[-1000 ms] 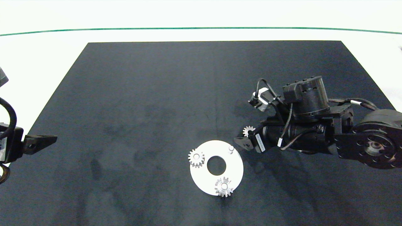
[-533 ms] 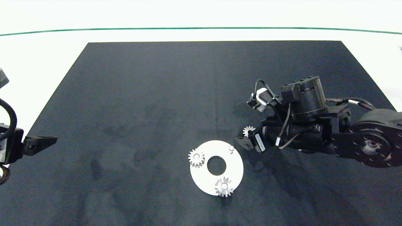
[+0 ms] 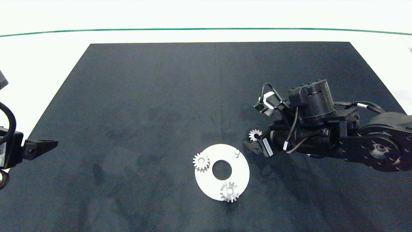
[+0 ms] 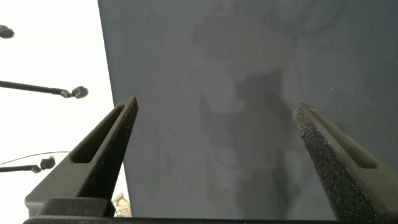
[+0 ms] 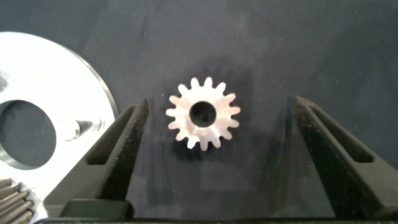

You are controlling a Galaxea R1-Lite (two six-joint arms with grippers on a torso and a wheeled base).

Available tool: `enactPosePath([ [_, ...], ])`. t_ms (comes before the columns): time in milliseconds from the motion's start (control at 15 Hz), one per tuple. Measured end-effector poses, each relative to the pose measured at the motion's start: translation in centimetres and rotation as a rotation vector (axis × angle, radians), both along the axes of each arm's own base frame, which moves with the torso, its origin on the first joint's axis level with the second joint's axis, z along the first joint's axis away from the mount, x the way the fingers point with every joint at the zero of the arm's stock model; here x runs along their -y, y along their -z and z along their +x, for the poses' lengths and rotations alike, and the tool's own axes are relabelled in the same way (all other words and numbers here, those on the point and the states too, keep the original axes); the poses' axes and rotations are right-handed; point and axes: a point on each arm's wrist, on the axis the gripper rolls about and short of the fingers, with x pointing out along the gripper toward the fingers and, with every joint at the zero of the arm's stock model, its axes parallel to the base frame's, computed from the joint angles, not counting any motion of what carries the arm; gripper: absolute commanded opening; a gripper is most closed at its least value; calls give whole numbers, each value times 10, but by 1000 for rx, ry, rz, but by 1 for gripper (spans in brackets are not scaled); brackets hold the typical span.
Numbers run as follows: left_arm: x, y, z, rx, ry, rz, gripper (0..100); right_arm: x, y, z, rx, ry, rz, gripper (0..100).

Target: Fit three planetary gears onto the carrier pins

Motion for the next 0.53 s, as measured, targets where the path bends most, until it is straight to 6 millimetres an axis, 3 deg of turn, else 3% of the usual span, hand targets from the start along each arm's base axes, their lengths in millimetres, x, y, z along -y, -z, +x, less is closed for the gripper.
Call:
enactPosePath([
  [533, 0, 0, 0, 3, 0, -1, 100, 0, 2, 0, -4, -5, -18, 72],
])
